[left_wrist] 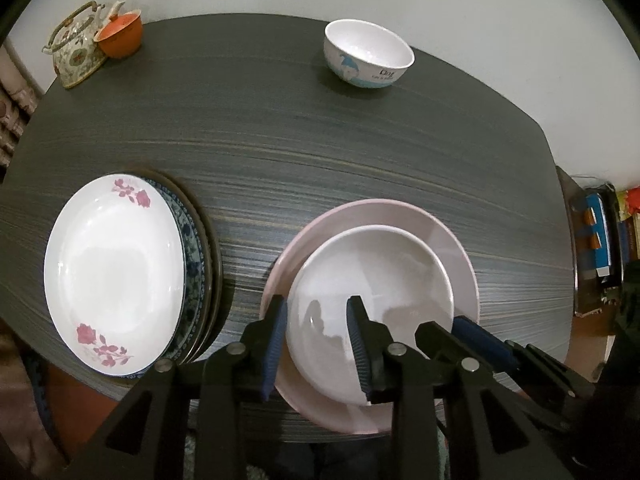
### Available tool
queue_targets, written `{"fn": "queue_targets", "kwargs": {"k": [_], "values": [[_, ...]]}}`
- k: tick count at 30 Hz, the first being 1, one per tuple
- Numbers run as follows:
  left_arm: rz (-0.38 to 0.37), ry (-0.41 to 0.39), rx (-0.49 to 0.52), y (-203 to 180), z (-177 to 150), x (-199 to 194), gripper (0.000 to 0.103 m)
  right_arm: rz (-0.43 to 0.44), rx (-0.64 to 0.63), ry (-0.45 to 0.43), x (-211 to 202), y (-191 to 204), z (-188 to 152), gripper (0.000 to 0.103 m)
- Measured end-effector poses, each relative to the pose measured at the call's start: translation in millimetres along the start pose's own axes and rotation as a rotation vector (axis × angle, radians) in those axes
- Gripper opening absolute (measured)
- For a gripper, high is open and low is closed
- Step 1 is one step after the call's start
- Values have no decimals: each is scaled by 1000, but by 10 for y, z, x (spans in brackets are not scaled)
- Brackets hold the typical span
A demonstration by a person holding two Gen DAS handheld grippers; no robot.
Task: Organize plates and bowls
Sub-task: 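Open the left tool and release the white bowl inside the pink bowl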
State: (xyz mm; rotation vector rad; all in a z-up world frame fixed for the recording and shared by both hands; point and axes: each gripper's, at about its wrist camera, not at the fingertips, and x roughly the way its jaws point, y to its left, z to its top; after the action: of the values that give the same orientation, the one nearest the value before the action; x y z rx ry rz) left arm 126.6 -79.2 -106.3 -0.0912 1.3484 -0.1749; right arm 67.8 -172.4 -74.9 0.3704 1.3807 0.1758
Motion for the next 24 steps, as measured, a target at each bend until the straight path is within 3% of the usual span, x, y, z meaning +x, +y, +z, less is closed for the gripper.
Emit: {"fn": "queue_targets", "kwargs": {"k": [15, 24], "values": [[-14, -51, 21, 42, -10, -209, 32, -33, -44, -93, -186, 71, 51, 33], [-8, -81, 14, 95, 154, -231, 33, -56, -52, -113, -230, 27, 177, 33]]}}
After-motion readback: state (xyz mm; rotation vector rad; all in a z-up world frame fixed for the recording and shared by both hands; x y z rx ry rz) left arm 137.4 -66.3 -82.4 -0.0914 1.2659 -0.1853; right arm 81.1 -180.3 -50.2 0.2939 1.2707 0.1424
